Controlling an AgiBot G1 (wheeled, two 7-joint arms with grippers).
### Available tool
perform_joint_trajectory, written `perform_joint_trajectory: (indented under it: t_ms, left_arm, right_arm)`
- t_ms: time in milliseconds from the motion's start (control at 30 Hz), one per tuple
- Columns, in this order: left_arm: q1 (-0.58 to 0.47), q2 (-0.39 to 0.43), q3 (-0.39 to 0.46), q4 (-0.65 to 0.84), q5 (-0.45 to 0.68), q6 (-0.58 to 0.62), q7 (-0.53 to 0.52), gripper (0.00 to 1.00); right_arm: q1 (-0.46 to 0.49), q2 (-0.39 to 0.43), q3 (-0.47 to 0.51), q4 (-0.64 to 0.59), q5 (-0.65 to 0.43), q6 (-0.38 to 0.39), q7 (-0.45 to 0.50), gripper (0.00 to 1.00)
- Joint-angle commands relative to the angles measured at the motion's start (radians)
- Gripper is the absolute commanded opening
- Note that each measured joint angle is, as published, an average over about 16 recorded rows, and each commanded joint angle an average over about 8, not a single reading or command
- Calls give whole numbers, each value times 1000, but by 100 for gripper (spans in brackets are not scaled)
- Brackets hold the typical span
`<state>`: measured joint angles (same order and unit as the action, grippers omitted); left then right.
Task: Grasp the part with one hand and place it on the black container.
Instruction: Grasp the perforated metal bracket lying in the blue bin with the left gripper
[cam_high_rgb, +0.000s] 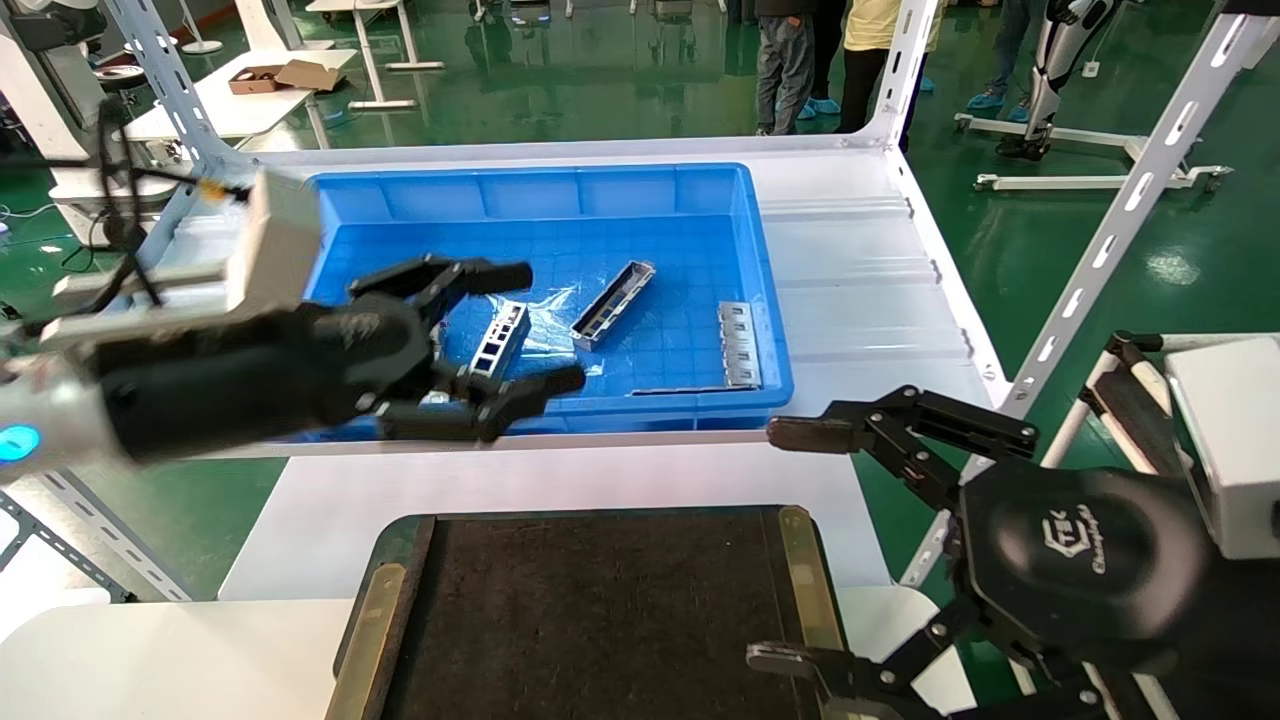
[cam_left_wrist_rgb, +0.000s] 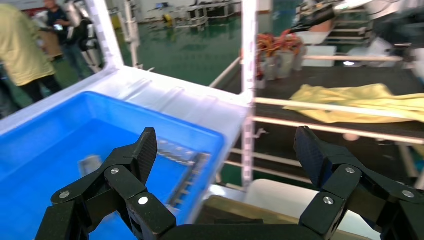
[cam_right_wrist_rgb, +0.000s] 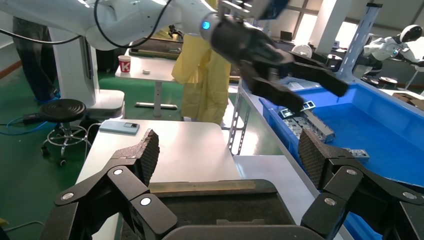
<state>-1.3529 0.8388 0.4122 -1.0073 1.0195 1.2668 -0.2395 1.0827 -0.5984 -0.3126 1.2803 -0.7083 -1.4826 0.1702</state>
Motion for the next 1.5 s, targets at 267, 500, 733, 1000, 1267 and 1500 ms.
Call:
perform_joint_trajectory:
  t_ms: [267, 500, 733, 1000, 1267, 1500]
  left_arm:
    - [-123, 149, 62, 202, 141, -115, 62, 100]
    - [-215, 278, 95, 404, 216, -207, 135, 100]
    - [-283, 386, 113, 603, 257, -289, 213, 100]
    - [-329, 476, 123, 774, 284, -382, 304, 100]
    - [-331, 519, 145, 842, 294, -456, 344, 100]
    - [-308, 526, 183, 825, 289, -493, 314, 39]
  right_arm:
    - [0, 0, 0, 0, 0, 0, 0, 100]
    - [0, 0, -1, 0, 0, 0, 0, 100]
    - [0, 0, -1, 0, 1, 0, 0, 100]
    - [0, 0, -1, 0, 1, 0, -1, 100]
    - [0, 1, -1, 0, 1, 1, -1, 100]
    - [0, 1, -2, 0, 1, 1, -1, 39]
